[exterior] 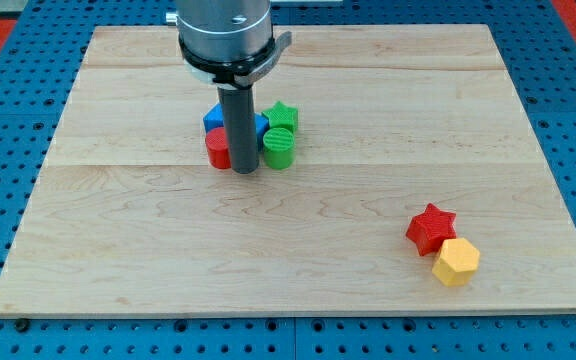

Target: Push the green star close to the yellow heart

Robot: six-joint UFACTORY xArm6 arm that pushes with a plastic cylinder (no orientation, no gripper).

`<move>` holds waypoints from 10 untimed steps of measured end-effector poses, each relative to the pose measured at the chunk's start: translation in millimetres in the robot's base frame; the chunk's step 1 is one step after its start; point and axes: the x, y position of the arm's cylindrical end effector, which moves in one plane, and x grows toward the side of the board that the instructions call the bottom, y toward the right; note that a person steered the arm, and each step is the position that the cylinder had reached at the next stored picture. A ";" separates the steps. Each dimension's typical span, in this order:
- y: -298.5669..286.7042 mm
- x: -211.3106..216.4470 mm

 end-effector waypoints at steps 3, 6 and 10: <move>76.0 -33.5; 130.8 -47.3; -53.7 -98.8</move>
